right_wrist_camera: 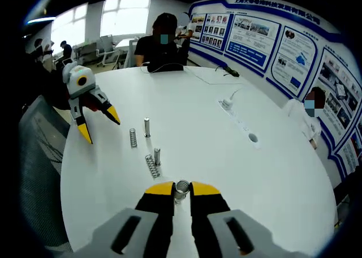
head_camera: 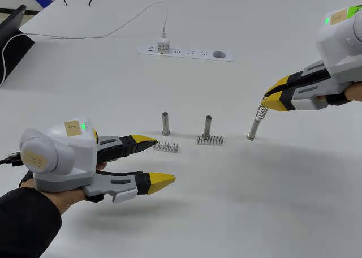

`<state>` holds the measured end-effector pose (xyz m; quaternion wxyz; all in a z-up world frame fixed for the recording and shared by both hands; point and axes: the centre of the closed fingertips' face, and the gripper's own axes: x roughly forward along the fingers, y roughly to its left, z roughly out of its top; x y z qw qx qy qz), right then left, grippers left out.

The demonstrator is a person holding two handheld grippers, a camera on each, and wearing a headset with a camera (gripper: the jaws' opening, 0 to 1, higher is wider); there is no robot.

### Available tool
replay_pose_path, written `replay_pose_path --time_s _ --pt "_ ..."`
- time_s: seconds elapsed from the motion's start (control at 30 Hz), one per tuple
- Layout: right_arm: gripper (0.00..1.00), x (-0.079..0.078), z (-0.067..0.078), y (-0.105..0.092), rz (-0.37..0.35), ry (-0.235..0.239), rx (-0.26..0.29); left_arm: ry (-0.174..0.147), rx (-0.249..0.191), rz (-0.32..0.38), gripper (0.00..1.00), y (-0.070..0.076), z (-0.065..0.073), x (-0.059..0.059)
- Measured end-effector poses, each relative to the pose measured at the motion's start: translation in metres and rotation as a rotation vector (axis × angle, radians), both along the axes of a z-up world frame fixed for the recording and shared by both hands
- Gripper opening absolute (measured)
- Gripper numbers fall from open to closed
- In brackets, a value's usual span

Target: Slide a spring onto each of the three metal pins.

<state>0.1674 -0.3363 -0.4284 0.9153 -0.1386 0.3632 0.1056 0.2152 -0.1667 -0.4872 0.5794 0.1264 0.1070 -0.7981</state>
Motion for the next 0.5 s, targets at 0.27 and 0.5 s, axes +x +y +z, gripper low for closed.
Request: replay_pose_path --time_s 0.27,0.5 --pt "0.11 0.002 -0.008 -0.004 -0.015 0.010 0.004 0.008 0.006 0.006 0.50 0.002 -0.003 0.000" --pt "0.11 0.002 -0.013 -0.004 -0.018 0.020 0.001 0.009 0.006 0.014 0.50 0.004 -0.004 0.002"
